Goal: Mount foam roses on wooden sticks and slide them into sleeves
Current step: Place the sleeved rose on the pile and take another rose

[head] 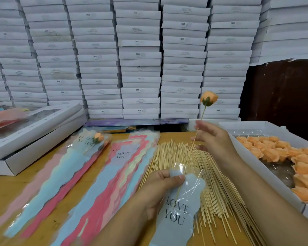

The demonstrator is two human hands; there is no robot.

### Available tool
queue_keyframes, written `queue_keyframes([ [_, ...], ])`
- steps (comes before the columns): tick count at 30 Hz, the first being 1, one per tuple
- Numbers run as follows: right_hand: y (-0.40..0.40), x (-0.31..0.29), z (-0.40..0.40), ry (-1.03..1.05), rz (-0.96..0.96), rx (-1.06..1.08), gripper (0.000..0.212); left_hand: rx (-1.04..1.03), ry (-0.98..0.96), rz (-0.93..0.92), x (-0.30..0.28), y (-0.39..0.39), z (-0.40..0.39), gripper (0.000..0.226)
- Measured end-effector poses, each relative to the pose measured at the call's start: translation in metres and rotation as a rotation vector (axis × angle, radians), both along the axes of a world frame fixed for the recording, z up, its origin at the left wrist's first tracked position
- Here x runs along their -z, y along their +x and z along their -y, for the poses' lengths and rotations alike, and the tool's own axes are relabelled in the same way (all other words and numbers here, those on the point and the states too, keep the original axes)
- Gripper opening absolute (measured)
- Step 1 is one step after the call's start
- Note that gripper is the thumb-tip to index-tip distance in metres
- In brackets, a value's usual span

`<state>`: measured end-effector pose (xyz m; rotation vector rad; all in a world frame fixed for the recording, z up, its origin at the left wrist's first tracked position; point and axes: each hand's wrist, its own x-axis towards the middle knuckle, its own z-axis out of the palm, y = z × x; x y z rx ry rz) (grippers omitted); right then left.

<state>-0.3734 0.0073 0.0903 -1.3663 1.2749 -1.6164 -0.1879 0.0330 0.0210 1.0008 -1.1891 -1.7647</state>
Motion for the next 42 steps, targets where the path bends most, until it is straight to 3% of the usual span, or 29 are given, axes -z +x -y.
queue_keyframes([
  [2, 0.001, 0.002, -0.001, 0.013, -0.061, -0.016, 0.025, 0.015, 0.004, -0.013, -0.002, 0.001, -0.001, 0.018],
  [7, 0.007, 0.021, -0.016, 0.054, -0.164, -0.138, 0.025, 0.022, 0.001, -0.069, -0.006, 0.002, 0.001, 0.039],
  [9, 0.010, 0.032, -0.022, 0.094, -0.184, -0.205, 0.027, 0.023, -0.014, -0.100, -0.008, 0.003, 0.001, 0.036],
  [13, 0.012, 0.037, -0.028, 0.120, -0.164, -0.247, 0.028, 0.043, -0.027, -0.128, -0.006, 0.005, 0.001, 0.035],
  [20, 0.006, 0.016, -0.015, 0.080, -0.011, -0.123, 0.022, 0.091, -0.014, -0.099, -0.006, 0.006, -0.002, 0.026],
  [31, 0.013, 0.049, -0.037, 0.103, -0.084, -0.251, 0.024, 0.086, -0.014, -0.142, -0.007, 0.007, 0.000, 0.030],
  [35, 0.006, 0.042, -0.037, 0.076, -0.010, -0.172, 0.023, 0.074, -0.007, -0.132, -0.006, 0.008, 0.001, 0.033],
  [39, -0.016, 0.023, -0.024, 0.077, 0.248, 0.049, 0.015, 0.066, 0.002, -0.118, -0.008, 0.009, 0.001, 0.030],
  [42, -0.020, 0.015, -0.011, 0.096, 0.185, 0.034, 0.011, 0.081, 0.016, -0.111, -0.006, 0.009, 0.000, 0.035],
])
